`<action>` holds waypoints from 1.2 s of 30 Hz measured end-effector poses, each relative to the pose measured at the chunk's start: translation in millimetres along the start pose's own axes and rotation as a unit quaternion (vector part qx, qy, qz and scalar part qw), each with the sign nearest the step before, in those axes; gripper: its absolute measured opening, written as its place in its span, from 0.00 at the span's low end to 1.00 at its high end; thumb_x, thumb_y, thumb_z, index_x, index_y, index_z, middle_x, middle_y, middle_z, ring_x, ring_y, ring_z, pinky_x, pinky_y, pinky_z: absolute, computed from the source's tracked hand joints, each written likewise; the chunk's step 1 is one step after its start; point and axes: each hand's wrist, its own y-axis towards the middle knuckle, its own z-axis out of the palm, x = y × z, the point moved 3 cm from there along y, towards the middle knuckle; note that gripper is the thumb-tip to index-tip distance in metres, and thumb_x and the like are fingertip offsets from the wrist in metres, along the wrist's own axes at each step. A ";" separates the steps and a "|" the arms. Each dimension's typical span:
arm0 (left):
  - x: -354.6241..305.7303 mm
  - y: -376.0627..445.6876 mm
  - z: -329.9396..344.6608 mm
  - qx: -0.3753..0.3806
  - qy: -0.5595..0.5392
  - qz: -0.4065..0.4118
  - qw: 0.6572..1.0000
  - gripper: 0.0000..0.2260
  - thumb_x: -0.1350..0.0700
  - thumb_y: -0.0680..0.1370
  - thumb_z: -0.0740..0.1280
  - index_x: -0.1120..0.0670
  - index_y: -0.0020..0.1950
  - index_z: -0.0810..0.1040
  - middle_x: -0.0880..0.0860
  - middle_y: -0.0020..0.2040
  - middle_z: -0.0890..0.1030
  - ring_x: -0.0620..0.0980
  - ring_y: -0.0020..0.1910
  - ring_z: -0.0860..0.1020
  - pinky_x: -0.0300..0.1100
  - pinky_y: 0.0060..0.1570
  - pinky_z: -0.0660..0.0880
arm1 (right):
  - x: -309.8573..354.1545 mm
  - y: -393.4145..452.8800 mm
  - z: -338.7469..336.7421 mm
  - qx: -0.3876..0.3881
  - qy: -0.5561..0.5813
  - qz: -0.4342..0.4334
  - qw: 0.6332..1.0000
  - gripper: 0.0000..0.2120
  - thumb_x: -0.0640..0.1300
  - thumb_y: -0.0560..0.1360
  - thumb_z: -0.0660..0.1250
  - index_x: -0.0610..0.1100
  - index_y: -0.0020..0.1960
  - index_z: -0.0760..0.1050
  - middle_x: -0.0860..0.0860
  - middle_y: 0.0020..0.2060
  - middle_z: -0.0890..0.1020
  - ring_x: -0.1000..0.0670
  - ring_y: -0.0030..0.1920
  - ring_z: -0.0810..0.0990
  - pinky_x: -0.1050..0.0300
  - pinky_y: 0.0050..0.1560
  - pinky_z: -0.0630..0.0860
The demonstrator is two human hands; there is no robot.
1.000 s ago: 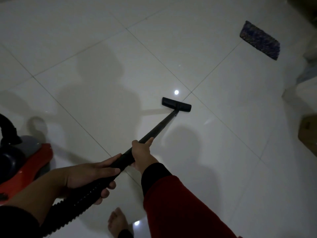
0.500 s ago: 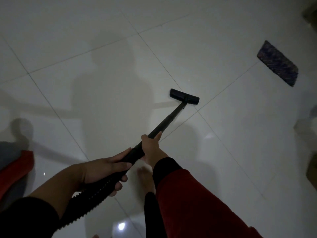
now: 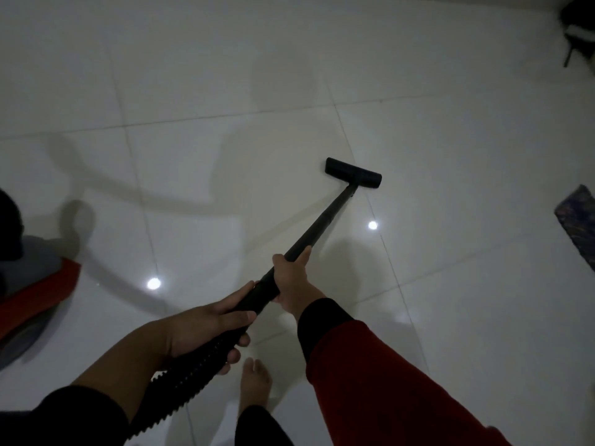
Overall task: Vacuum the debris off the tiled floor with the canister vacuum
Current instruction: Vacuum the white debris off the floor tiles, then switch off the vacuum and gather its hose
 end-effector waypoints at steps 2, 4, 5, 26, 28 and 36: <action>1.9 -21.4 -23.0 -0.020 -0.018 0.015 1.000 0.27 0.57 0.79 0.63 0.31 0.70 0.59 0.56 0.38 0.73 0.50 0.28 0.73 0.42 0.29 0.74 | 3.9 -8.0 35.0 0.024 -0.023 -0.003 0.999 0.39 0.44 0.78 0.58 0.66 0.73 0.33 0.46 0.52 0.75 0.42 0.48 0.79 0.51 0.35 0.77; 8.3 -47.1 -46.7 -0.040 -0.041 0.029 0.998 0.27 0.57 0.79 0.63 0.31 0.69 0.60 0.57 0.37 0.74 0.51 0.28 0.73 0.42 0.29 0.74 | 1.7 -19.2 73.6 0.056 -0.045 -0.004 0.997 0.39 0.44 0.78 0.57 0.66 0.73 0.33 0.43 0.57 0.75 0.41 0.50 0.79 0.50 0.37 0.78; 13.6 -61.0 -58.4 -0.049 -0.054 0.037 0.997 0.27 0.57 0.79 0.63 0.31 0.69 0.60 0.57 0.37 0.74 0.52 0.28 0.73 0.42 0.29 0.75 | -1.6 -25.7 92.7 0.071 -0.057 -0.004 0.996 0.39 0.45 0.78 0.57 0.66 0.73 0.32 0.43 0.57 0.75 0.42 0.50 0.79 0.50 0.37 0.78; 84.2 -343.2 -333.9 -0.190 0.057 0.007 0.980 0.32 0.59 0.76 0.68 0.31 0.69 0.57 0.58 0.46 0.78 0.48 0.28 0.78 0.41 0.32 0.76 | -48.4 -144.3 440.0 0.361 -0.676 -0.454 0.455 0.29 0.61 0.77 0.59 0.61 0.75 0.55 0.49 0.65 0.73 0.44 0.69 0.63 0.39 0.69 0.60; 80.9 -360.7 -350.1 -0.237 0.118 -0.008 0.964 0.34 0.59 0.75 0.69 0.35 0.72 0.55 0.57 0.48 0.79 0.48 0.30 0.81 0.40 0.33 0.78 | -48.6 -150.2 466.1 0.375 -0.671 -0.477 0.425 0.32 0.60 0.75 0.64 0.57 0.76 0.56 0.46 0.61 0.75 0.42 0.66 0.68 0.39 0.65 0.64; 84.7 -393.1 -362.3 -0.643 0.595 -0.082 0.475 0.31 0.51 0.68 0.74 0.48 0.70 0.68 0.55 0.64 0.75 0.56 0.66 0.69 0.75 0.64 0.49 | -55.2 -155.5 540.8 0.464 -0.647 -0.435 0.419 0.33 0.54 0.77 0.64 0.63 0.74 0.48 0.48 0.57 0.75 0.46 0.61 0.73 0.55 0.62 0.68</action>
